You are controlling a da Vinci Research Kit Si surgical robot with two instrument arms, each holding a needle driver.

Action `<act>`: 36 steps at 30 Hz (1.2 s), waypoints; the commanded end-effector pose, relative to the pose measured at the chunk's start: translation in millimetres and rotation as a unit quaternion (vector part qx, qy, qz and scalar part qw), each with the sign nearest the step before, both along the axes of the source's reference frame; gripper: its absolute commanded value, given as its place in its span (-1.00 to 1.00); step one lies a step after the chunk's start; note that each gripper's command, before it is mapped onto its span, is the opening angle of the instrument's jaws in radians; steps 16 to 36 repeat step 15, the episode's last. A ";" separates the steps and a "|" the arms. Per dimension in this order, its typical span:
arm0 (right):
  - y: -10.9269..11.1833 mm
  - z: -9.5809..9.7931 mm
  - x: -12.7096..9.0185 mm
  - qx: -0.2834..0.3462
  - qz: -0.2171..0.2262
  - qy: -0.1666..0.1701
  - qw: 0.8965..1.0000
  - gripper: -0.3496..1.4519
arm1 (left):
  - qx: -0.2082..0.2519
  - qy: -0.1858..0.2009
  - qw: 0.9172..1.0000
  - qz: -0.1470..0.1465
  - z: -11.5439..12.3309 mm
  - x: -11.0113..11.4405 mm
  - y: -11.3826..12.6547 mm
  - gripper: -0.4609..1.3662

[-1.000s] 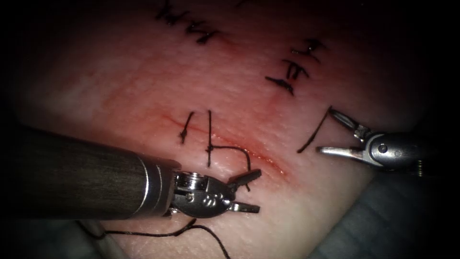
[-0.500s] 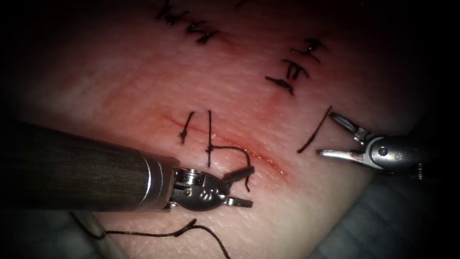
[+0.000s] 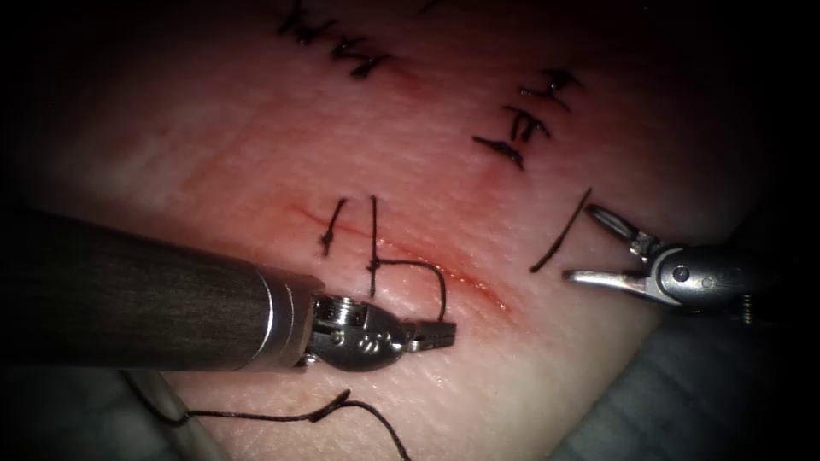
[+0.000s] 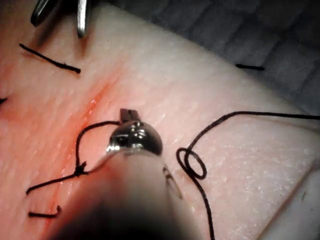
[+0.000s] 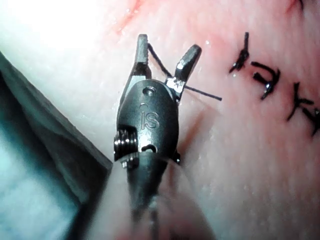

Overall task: Wound Closure
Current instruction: Grab the suture tail with the left jaws

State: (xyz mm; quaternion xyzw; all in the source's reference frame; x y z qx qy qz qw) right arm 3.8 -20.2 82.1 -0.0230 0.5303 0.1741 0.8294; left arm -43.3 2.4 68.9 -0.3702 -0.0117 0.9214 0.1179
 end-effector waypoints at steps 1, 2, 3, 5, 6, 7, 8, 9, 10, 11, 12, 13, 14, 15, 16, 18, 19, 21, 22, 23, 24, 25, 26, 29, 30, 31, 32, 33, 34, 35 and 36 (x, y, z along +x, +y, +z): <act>0.0 -0.1 0.0 0.001 -0.004 0.001 1.000 0.90 | 0.004 -0.001 1.000 0.003 0.0 0.0 0.0 -0.88; 0.0 -0.1 0.0 0.001 -0.004 0.001 1.000 0.90 | 0.004 -0.001 1.000 0.004 -0.1 0.0 0.1 -0.88; 0.0 -0.1 0.0 0.001 -0.004 0.001 1.000 0.90 | 0.004 -0.001 1.000 0.004 -0.1 0.0 0.1 -0.88; 0.0 -0.1 0.0 0.001 -0.004 0.001 1.000 0.90 | 0.004 -0.002 1.000 0.004 -0.1 0.0 0.1 -0.88; 0.0 -0.1 0.0 0.001 -0.004 0.001 1.000 0.90 | 0.004 -0.002 1.000 0.005 -0.1 0.0 0.1 -0.88; 0.0 -0.1 0.0 0.001 -0.004 0.001 1.000 0.90 | 0.006 -0.003 1.000 0.003 -0.1 0.0 0.1 -0.88; 0.0 -0.1 0.0 0.001 -0.004 0.001 1.000 0.90 | 0.007 -0.003 1.000 0.004 -0.1 0.1 0.1 -0.88; 0.0 -0.1 0.0 0.001 -0.004 0.001 1.000 0.90 | 0.006 -0.004 1.000 0.005 -0.1 0.1 0.2 -0.88; 0.0 0.0 0.1 0.001 -0.004 0.001 1.000 0.90 | 0.006 -0.005 1.000 0.005 -0.1 0.1 0.1 -0.88; 0.0 0.0 0.1 0.001 -0.004 0.001 1.000 0.90 | 0.006 -0.005 1.000 0.006 -0.1 0.1 0.1 -0.88; 0.0 0.0 0.1 0.001 -0.004 0.001 1.000 0.90 | 0.006 -0.005 1.000 0.006 -0.1 0.1 0.1 -0.88; 0.0 -0.1 0.1 0.001 -0.004 0.001 1.000 0.90 | 0.006 -0.005 1.000 0.006 -0.1 0.1 0.2 -0.88; 0.0 -0.1 0.1 0.001 -0.004 0.001 1.000 0.90 | 0.006 -0.006 1.000 0.006 -0.1 0.1 0.2 -0.88; 0.0 -0.1 0.1 0.001 -0.004 0.001 1.000 0.90 | 0.006 -0.006 1.000 0.007 -0.1 0.1 0.2 -0.88; 0.0 -0.1 0.1 0.001 -0.004 0.001 1.000 0.90 | 0.006 -0.006 1.000 0.007 -0.1 0.1 0.2 -0.88; 0.0 -0.1 0.1 0.001 -0.004 0.001 1.000 0.90 | 0.006 -0.006 1.000 0.007 -0.1 0.1 0.2 -0.88; 0.0 -0.1 0.1 0.001 -0.004 0.001 1.000 0.90 | 0.006 -0.006 1.000 0.007 -0.1 0.1 0.2 -0.88; 0.0 -0.1 0.1 0.001 -0.004 0.001 1.000 0.90 | 0.006 -0.006 1.000 0.007 -0.1 0.1 0.2 -0.88; 0.0 -0.1 0.1 0.001 -0.004 0.001 1.000 0.90 | 0.006 -0.006 1.000 0.007 -0.1 0.1 0.2 -0.88; 0.0 -0.1 0.1 0.001 -0.004 0.001 1.000 0.90 | 0.006 -0.006 1.000 0.007 -0.1 0.1 0.2 -0.88; 0.0 -0.1 0.1 0.001 -0.004 0.001 1.000 0.90 | 0.006 -0.006 1.000 0.007 -0.1 0.1 0.2 -0.88; 0.0 -0.1 0.1 0.001 -0.004 0.001 1.000 0.90 | 0.006 -0.006 1.000 0.007 -0.1 0.1 0.2 -0.88; 0.0 -0.1 0.1 0.001 -0.004 0.001 1.000 0.90 | 0.006 -0.006 1.000 0.007 -0.1 0.1 0.2 -0.88; 0.0 -0.1 0.1 0.001 -0.004 0.001 1.000 0.90 | 0.006 -0.006 1.000 0.007 -0.1 0.1 0.2 -0.88; 0.0 -0.1 0.1 0.001 -0.004 0.001 1.000 0.90 | 0.006 -0.006 1.000 0.007 -0.1 0.1 0.2 -0.88; 0.0 -0.1 0.1 0.001 -0.004 0.001 1.000 0.90 | 0.006 -0.006 1.000 0.007 -0.1 0.1 0.2 -0.88; 0.0 -0.1 0.1 0.001 -0.004 0.001 1.000 0.90 | 0.006 -0.006 1.000 0.007 -0.1 0.1 0.2 -0.88; 0.0 -0.1 0.1 0.001 -0.004 0.001 1.000 0.90 | 0.006 -0.006 1.000 0.007 -0.1 0.1 0.2 -0.88; 0.0 -0.1 0.1 0.001 -0.004 0.001 1.000 0.90 | 0.006 -0.006 1.000 0.007 -0.1 0.1 0.2 -0.88; 0.0 -0.1 0.1 0.001 -0.004 0.001 1.000 0.90 | 0.006 -0.006 1.000 0.007 -0.1 0.1 0.2 -0.88; 0.0 -0.1 0.1 0.001 -0.004 0.001 1.000 0.90 | 0.006 -0.006 1.000 0.007 -0.1 0.1 0.2 -0.88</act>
